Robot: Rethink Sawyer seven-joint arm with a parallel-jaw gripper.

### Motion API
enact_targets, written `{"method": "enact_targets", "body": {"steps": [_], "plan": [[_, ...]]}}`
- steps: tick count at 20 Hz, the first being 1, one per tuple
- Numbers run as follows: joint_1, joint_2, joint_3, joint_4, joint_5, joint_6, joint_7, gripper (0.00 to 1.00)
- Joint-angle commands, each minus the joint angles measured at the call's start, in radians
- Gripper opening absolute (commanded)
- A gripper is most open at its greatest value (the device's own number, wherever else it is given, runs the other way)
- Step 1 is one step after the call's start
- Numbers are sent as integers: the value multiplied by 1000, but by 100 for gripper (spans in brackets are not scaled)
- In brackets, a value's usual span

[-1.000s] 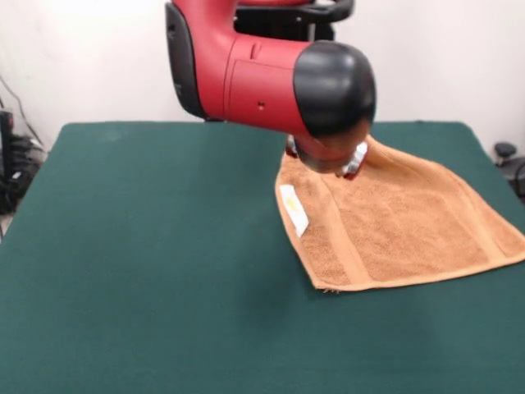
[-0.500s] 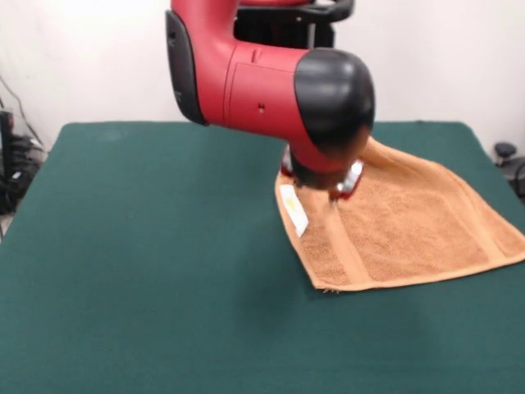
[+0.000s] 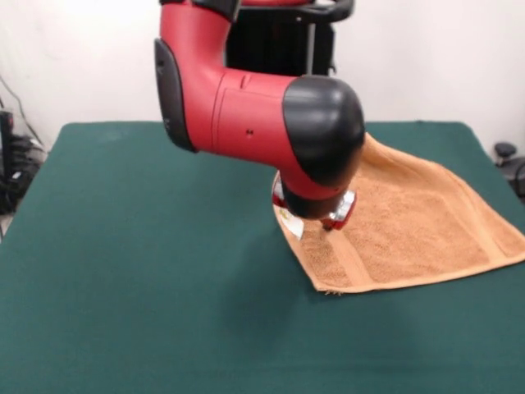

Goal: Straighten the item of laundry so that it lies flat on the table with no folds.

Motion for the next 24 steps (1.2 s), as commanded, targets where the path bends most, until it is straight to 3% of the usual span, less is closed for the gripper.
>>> {"method": "enact_targets", "body": {"steps": [1,5,9,13,15,20,24], "plan": [[-56,296,169,-126,-63,-577,-15,100],[-67,282,204,-97,-146,-768,-34,100],[-10,293,129,-161,-355,-1119,-4,100],[32,331,49,-238,-435,-1247,27,100],[85,365,-62,-267,-398,-1386,41,100],[158,447,-243,-271,-165,-1610,-28,100],[145,468,-239,-254,-95,-1732,-69,100]]}}
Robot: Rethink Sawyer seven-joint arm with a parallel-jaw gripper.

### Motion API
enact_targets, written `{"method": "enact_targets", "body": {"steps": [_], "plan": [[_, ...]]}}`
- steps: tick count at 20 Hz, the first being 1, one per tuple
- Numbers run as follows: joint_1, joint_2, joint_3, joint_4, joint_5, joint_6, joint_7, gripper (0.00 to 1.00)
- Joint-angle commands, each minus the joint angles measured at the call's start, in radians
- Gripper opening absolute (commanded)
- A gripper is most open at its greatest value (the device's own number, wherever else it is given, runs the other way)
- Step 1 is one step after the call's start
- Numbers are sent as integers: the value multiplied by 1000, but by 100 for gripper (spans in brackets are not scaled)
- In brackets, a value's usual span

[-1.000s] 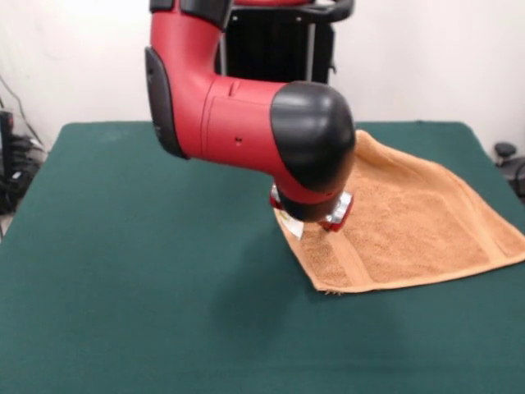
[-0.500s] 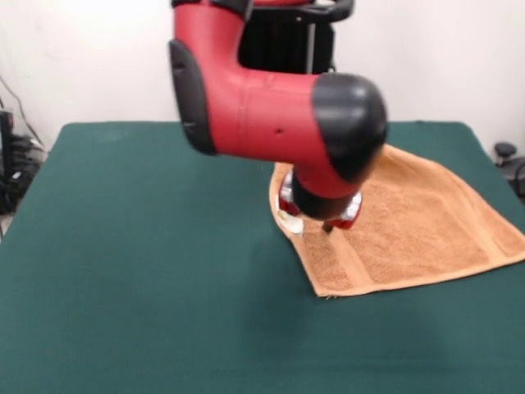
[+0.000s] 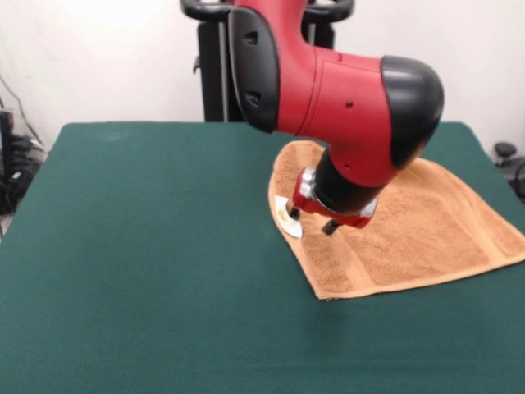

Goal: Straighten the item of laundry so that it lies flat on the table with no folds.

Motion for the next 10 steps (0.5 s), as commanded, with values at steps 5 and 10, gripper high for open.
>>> {"method": "enact_targets", "body": {"steps": [5,10], "plan": [[-28,516,-142,-218,169,-1773,-101,100],[-43,565,-121,-240,230,-1915,-88,100]]}}
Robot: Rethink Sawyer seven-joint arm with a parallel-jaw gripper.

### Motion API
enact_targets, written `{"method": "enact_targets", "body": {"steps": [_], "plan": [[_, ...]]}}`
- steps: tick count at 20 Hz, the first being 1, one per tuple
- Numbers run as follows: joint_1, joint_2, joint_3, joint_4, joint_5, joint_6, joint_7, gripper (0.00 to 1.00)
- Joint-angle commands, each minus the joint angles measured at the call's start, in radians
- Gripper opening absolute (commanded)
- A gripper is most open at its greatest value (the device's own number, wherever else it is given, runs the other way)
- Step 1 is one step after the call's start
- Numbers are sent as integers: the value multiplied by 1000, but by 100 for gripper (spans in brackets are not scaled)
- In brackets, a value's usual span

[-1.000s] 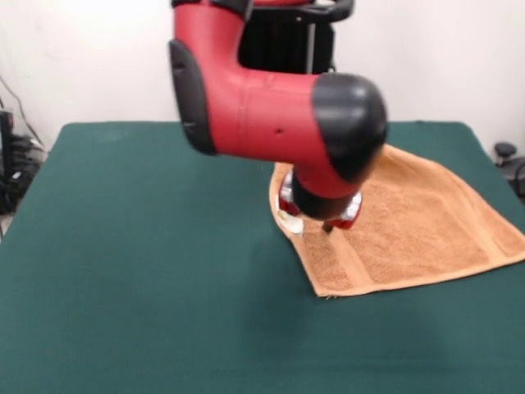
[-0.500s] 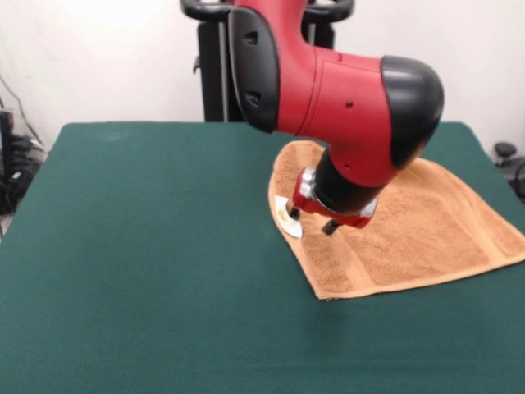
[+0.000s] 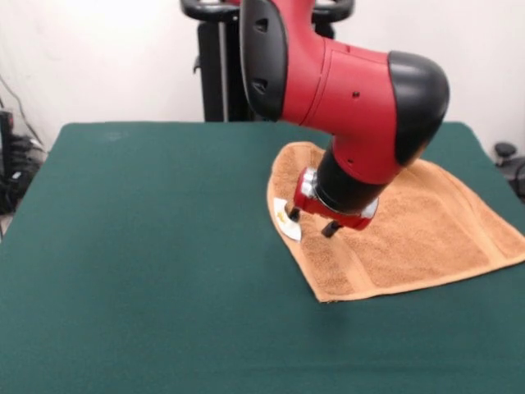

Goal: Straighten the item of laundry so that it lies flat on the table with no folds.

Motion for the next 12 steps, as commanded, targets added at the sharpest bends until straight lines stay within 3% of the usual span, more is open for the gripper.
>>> {"method": "enact_targets", "body": {"steps": [1,7,9,12], "plan": [[-85,560,-43,-251,175,-1880,-47,100],[-62,657,-53,-234,345,-2062,78,100],[-81,697,-35,-274,350,-2097,122,100],[-156,775,34,-433,235,-2099,191,100]]}}
